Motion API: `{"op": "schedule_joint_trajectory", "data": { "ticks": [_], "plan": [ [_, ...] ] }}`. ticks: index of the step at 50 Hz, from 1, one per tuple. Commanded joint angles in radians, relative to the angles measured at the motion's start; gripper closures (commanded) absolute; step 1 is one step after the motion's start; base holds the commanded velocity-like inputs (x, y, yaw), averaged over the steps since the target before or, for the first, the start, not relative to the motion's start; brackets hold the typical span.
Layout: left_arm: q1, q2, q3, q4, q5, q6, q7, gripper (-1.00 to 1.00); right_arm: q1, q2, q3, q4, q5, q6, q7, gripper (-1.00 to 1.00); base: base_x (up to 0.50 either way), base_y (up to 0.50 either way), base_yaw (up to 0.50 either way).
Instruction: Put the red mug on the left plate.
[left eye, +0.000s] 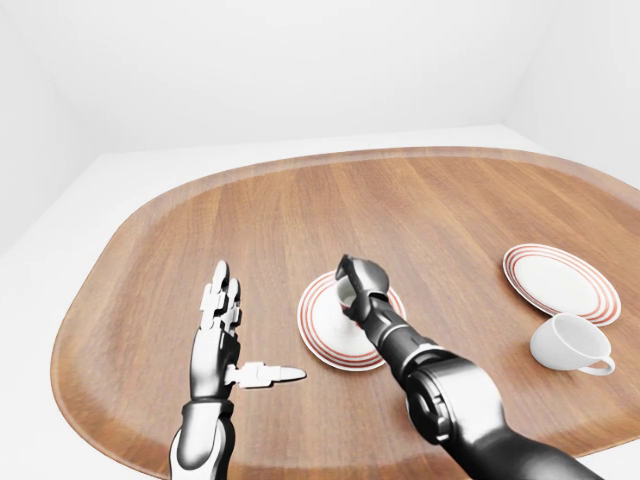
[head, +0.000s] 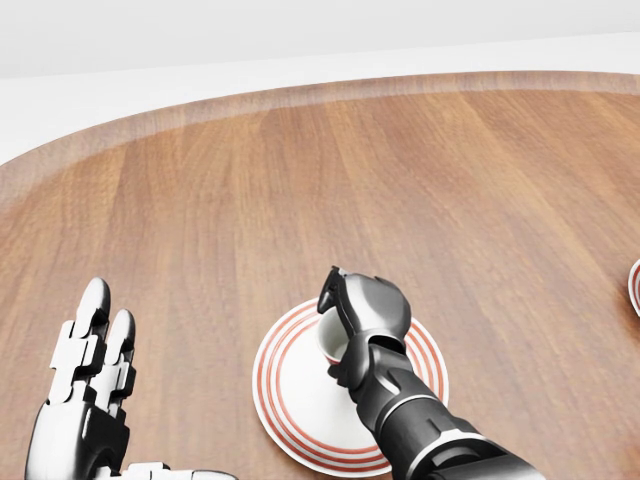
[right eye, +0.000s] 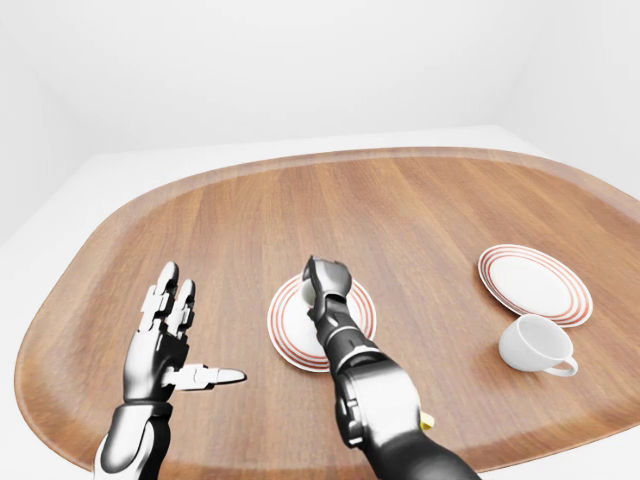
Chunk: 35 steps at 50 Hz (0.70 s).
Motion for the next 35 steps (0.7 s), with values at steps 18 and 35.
{"op": "schedule_joint_trajectory", "data": {
  "ticks": [18, 35],
  "plan": [
    [-0.002, 0.001, -0.002, 0.008, 0.001, 0.0, 0.001, -1.0, 0.0, -0.001, -0.006, -0.001, 0.07, -0.049, 0.091, 1.0, 0.0, 0.0, 0.0],
    [0.0, 0.001, -0.003, 0.008, 0.001, 0.0, 0.0, -1.0, 0.005, 0.003, -0.002, 0.0, 0.046, -0.021, 0.096, -0.76, 0.0, 0.0, 0.0]
  ]
}}
